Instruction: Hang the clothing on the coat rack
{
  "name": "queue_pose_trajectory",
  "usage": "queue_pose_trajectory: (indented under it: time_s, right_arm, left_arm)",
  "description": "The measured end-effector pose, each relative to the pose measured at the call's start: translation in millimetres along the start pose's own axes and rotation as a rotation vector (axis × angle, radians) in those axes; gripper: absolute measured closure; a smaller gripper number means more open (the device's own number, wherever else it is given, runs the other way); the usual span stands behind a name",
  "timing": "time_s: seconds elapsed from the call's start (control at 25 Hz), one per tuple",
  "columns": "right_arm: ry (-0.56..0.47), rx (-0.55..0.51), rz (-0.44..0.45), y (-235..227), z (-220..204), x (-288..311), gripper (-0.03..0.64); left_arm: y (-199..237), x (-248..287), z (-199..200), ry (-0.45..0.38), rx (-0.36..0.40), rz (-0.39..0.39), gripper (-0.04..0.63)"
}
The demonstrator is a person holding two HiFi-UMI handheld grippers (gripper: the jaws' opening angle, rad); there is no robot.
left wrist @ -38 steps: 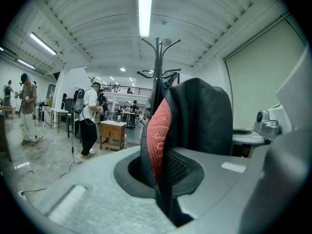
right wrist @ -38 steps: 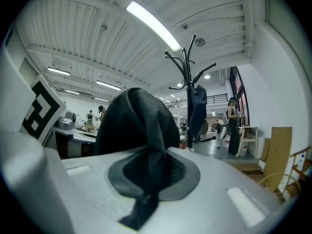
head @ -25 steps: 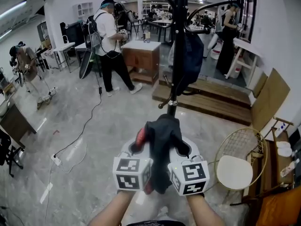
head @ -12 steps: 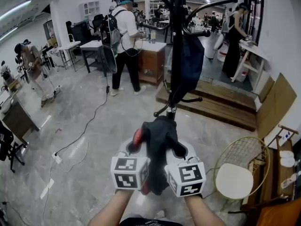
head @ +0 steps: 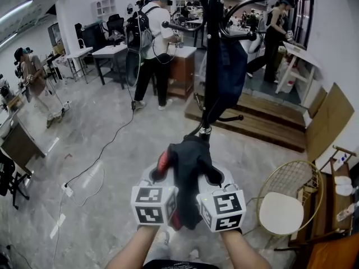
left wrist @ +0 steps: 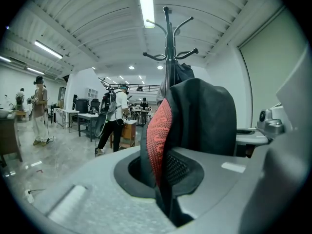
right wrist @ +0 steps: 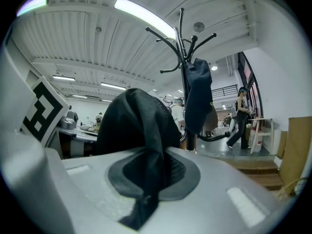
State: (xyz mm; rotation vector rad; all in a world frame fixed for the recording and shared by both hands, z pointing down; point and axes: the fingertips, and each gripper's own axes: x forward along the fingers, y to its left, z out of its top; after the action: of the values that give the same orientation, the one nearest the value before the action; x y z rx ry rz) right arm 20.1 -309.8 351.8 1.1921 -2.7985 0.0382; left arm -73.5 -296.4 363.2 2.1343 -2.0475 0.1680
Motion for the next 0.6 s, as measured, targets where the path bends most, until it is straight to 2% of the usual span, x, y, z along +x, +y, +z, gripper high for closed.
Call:
queue_pose_trajectory:
  time_s: [0.6]
  right_arm:
    - [0.040, 0.024, -0.171, -15, -1, 37, 0.595]
  left_arm:
    - [23, 52, 9, 0.022, 0.013, -0.164, 0.583]
